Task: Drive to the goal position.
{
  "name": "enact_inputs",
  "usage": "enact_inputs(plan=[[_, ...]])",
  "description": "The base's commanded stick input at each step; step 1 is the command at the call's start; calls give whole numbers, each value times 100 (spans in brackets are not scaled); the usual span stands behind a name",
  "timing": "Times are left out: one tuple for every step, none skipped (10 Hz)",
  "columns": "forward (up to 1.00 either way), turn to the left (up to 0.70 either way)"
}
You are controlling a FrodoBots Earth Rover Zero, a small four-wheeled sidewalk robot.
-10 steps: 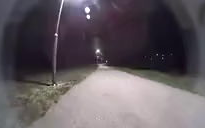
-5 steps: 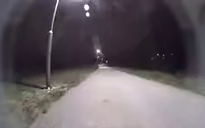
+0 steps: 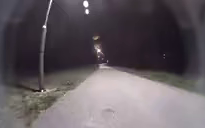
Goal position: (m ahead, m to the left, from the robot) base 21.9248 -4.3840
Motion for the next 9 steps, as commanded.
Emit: enact_inputs(plan=[[70,0],[70,0],[70,0],[70,0],[70,0],[70,0],[70,0],[70,0],[70,0]])
